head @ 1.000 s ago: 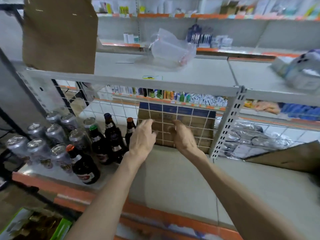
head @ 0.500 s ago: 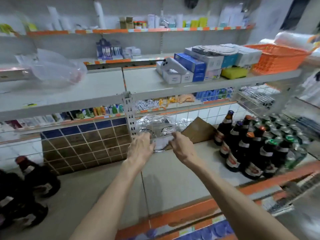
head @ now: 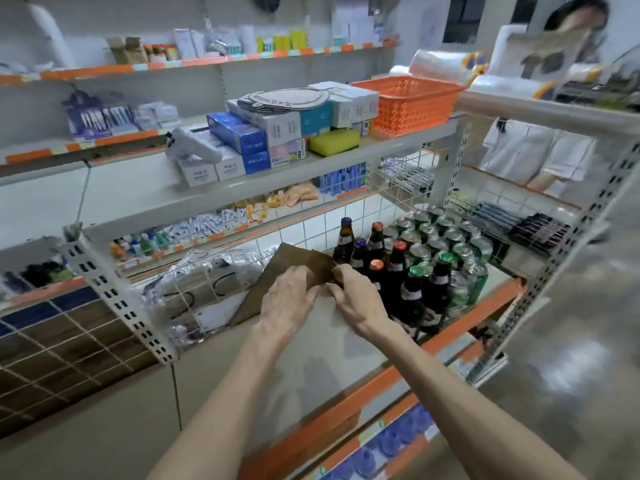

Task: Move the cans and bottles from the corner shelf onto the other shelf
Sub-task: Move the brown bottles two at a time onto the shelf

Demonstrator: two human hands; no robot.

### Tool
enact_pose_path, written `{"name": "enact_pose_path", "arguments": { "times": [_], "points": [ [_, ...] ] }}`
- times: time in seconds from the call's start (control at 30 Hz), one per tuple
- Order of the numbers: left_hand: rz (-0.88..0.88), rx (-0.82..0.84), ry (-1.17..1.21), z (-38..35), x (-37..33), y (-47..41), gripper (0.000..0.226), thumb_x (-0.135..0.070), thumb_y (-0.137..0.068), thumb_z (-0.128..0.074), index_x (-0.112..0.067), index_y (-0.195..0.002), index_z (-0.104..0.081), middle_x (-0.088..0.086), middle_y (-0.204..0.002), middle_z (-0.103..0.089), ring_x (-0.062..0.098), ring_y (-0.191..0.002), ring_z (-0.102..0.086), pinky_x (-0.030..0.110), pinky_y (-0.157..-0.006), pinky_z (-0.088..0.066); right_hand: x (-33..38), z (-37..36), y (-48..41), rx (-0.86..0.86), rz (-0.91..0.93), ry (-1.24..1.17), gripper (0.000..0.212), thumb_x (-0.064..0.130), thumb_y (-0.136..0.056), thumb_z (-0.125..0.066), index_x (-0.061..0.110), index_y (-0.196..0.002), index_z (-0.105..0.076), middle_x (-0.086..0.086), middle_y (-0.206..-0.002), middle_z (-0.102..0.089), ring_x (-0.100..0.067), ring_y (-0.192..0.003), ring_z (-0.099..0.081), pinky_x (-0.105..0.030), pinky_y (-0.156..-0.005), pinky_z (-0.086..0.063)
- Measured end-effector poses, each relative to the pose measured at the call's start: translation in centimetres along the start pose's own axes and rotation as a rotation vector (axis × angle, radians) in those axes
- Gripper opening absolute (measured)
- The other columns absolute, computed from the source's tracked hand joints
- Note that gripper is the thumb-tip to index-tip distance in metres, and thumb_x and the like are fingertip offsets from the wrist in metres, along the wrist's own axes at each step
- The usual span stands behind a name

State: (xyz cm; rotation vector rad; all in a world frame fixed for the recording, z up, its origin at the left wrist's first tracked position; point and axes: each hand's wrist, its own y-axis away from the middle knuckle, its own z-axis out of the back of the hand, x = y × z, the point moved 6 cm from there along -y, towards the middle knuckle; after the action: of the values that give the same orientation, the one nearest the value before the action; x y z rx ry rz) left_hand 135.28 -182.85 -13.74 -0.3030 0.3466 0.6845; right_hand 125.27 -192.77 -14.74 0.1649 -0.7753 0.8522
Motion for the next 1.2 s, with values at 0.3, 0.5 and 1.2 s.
{"name": "enact_pose_path", "arguments": {
  "times": [0.3,0.5,1.2],
  "points": [
    [-0.037,0.025,0.103,-2.6,-4.6,-1.6,0.025,-0.03,-0.093,-0.065,-0.023,-0.117,-0.064,-0.004,-0.12,-0.065,0.02,-0.113,-0.061,0.037,-0.091,-0.05,-4.1,3.3,1.4,-0.082,-0.042,-0.03,0.031,0.03,-0.095,-0.056,0.015,-0.122,-0.055,-0.006,-0.117,-0.066,-0.026,-0.108,-0.062,-0.041,-0.088,-0.05],
    [-0.057,0.079,0.144,-4.2,-7.1,-1.9,0.033,-0.033,-0.091,-0.068,-0.024,-0.122,-0.062,-0.005,-0.123,-0.065,0.017,-0.109,-0.064,0.038,-0.091,-0.053,-7.2,7.3,2.7,-0.248,-0.093,-0.049,0.021,0.026,-0.094,-0.061,0.016,-0.112,-0.061,-0.002,-0.106,-0.07,-0.022,-0.099,-0.064,-0.035,-0.083,-0.049],
    [-0.007,0.051,0.159,-6.3,-10.7,-4.2,0.047,-0.037,-0.085,-0.075,-0.025,-0.122,-0.05,-0.003,-0.126,-0.062,0.024,-0.111,-0.063,0.042,-0.088,-0.053,-12.8,10.1,1.7,-0.246,-0.14,0.003,0.041,0.034,-0.088,-0.069,0.018,-0.122,-0.051,0.0,-0.118,-0.06,-0.018,-0.108,-0.057,-0.032,-0.091,-0.048]
  ]
}}
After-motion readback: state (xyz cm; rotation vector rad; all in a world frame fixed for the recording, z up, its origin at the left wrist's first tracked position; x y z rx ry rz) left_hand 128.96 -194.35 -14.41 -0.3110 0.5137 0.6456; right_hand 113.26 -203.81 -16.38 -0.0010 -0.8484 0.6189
